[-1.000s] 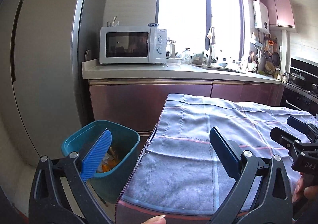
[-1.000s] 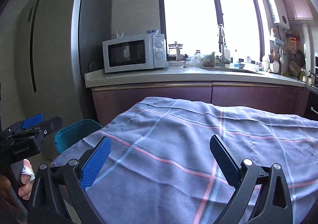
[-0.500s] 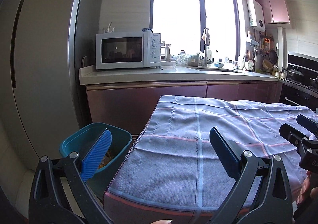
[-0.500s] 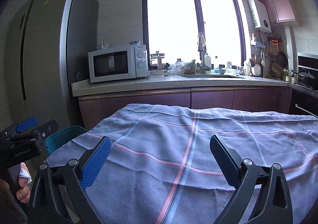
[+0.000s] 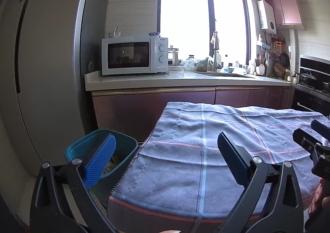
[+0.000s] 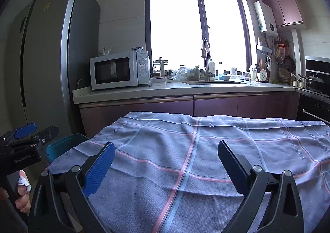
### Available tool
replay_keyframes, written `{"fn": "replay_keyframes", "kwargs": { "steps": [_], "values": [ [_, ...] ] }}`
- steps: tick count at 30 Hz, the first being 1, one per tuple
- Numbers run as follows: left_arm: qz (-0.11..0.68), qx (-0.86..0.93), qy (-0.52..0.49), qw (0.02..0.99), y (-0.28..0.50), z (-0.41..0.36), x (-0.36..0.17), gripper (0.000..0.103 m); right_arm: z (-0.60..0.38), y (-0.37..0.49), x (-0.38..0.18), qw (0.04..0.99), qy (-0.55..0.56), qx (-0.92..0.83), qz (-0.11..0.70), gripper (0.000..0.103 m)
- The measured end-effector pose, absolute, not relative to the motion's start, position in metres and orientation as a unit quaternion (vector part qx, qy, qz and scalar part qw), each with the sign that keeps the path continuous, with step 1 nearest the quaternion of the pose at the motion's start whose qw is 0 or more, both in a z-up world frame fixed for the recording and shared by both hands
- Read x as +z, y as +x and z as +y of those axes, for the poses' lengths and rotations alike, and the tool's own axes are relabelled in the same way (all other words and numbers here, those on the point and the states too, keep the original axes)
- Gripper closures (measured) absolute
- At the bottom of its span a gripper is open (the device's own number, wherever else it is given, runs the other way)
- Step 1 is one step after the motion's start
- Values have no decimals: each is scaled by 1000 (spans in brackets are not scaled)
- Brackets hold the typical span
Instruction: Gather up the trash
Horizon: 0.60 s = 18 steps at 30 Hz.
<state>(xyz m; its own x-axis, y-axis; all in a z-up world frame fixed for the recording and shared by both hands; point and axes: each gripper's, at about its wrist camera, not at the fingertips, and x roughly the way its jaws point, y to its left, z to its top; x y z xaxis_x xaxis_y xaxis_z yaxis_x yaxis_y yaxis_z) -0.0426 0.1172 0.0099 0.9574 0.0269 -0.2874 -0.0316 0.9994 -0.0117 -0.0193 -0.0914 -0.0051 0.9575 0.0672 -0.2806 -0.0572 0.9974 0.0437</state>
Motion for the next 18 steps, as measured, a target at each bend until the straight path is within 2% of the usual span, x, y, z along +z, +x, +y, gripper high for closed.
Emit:
{"fn": "replay_keyframes", "kwargs": {
  "steps": [18],
  "values": [
    [139,11,-4,990,-45,112,12,6,-103,-23,1,991,19,20,133,7]
  ]
}}
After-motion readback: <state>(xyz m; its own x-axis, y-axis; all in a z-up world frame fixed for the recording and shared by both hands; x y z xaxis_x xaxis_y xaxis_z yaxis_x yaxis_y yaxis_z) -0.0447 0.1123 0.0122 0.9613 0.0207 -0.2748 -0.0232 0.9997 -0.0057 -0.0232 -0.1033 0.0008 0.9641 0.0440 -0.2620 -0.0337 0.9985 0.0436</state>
